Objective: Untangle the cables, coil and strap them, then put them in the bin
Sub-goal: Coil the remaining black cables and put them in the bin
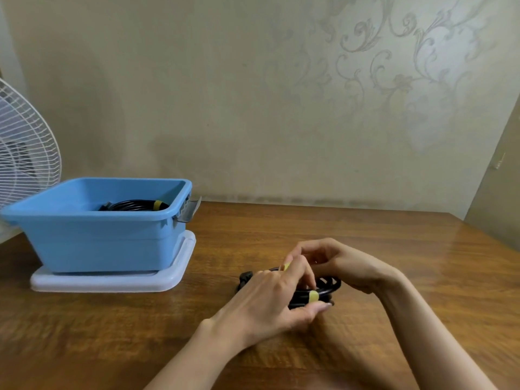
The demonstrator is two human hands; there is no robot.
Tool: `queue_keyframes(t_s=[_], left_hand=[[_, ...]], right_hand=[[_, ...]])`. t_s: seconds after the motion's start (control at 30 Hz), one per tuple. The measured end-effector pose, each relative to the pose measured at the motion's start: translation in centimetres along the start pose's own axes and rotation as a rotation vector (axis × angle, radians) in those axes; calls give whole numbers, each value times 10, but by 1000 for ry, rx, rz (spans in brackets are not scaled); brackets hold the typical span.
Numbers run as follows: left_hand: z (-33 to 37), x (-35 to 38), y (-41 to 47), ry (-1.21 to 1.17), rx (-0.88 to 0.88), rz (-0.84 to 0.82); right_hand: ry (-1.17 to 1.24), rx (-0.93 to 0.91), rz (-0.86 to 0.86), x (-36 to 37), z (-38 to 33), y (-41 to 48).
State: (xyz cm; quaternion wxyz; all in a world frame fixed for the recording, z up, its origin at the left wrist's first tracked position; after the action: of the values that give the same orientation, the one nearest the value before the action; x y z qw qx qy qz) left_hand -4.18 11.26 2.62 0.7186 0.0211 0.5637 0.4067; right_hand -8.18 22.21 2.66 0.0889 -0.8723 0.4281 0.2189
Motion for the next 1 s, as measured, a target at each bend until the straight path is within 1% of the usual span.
queue_keyframes(t_s=[0.1,0.17,0.23,0.3,0.37,0.43,0.5,0.6,0.7,0.8,0.87,0.93,1.0], left_hand=[[2,0,0,-7,51,37],[3,1,0,-15,82,53],[3,0,-1,-1,105,86],[1,-3,-1,9,112,137],[-2,-7,-1,27,103,209],[-4,-10,-2,68,90,299],[-5,-11,-4,54,67,384],[-5,-16,-5,1,64,498],[-6,-21,-4,-17,73,544],[-12,-27,-6,-168,1,568],[-18,-33,-9,-311,-58,633],[-21,-39,-10,-379,-105,683],[-21,-41,-9,-434,-136,658]], right_hand=[[43,-1,-43,3,-4,-1],[39,33,-14,5,-1,3],[56,67,65,3,4,8],[109,73,178,-3,6,9],[179,68,324,-10,5,9],[221,70,431,-14,3,7],[249,45,489,-15,0,6],[289,-52,572,-17,-9,4],[288,-116,616,-16,-16,1],[239,-185,589,-10,-24,1],[248,-224,605,-8,-28,1],[260,-243,621,-4,-32,1],[257,-242,634,0,-35,2]])
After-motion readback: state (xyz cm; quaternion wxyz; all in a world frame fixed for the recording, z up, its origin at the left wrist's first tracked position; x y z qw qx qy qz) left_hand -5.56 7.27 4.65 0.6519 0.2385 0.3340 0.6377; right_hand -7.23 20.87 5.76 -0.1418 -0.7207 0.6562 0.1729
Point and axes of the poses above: each hand's wrist, its own y-axis towards the middle knuckle, its own x-axis out of the palm, z = x × y, the point moved 6 cm from there along y, towards the middle knuckle, and after that the axes turned 1 degree about -y, right-handed, at the moved point
